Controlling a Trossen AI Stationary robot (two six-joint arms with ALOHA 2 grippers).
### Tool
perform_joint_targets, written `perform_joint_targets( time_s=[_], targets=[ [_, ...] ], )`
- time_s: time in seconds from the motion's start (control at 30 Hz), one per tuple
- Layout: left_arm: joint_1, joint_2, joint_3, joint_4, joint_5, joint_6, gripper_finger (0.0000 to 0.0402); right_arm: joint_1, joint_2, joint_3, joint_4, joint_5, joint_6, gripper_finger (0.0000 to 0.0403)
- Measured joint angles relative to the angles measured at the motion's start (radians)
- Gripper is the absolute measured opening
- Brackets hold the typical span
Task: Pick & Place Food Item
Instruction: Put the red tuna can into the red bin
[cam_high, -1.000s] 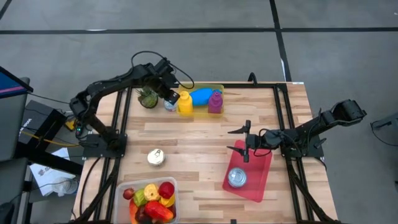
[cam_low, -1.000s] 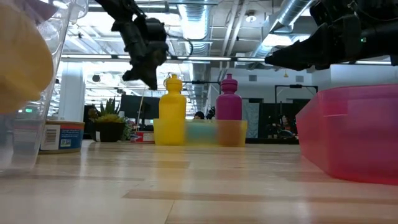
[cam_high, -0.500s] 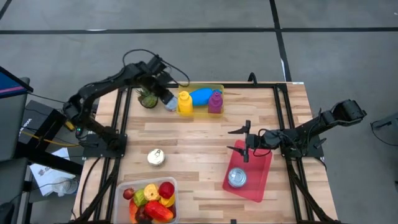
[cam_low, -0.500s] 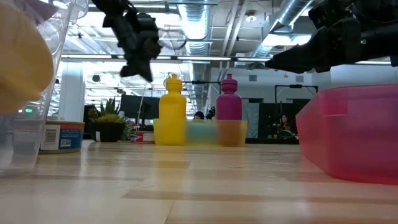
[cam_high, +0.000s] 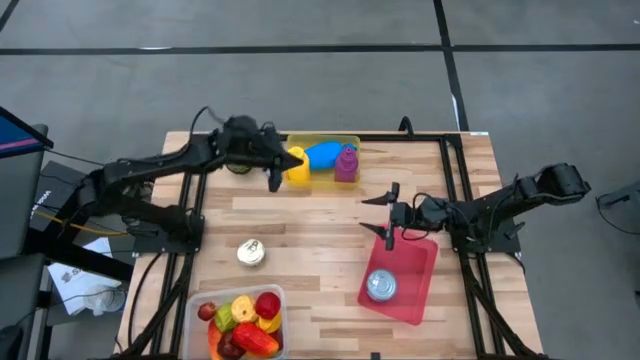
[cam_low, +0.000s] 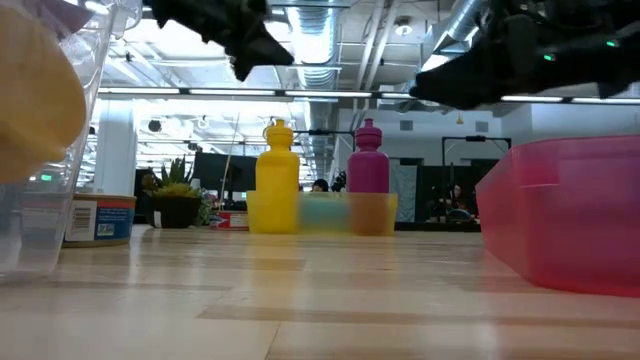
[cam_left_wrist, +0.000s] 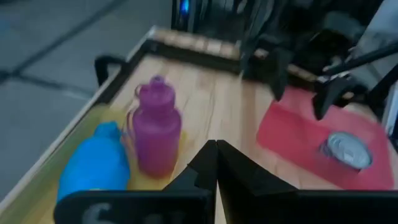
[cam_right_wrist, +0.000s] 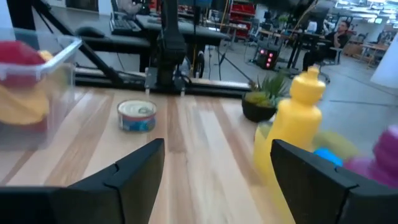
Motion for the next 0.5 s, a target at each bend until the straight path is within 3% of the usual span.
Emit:
perform_joint_targets(
  time_s=[0.13, 0.33, 0.5],
  targets=[
    [-0.005, -0.104, -0.174, 0.141, -0.020, -0.023, 0.0000, -0.071, 0.079, 0.088, -0.001, -0.075, -0.035, 0.0274],
    [0.010, -0.246, -0.369, 0.218, -0.135, -0.014, 0.0000, -0.202, 0.337, 0.317, -0.007, -0.154, -0.061, 0.0271],
    [0.027, -0.375, -0.504, 0.331, -0.140, 0.007, 0.0001, -0.292, 0.522, 0.579, -0.194, -0.233, -0.061, 0.0272]
  ],
)
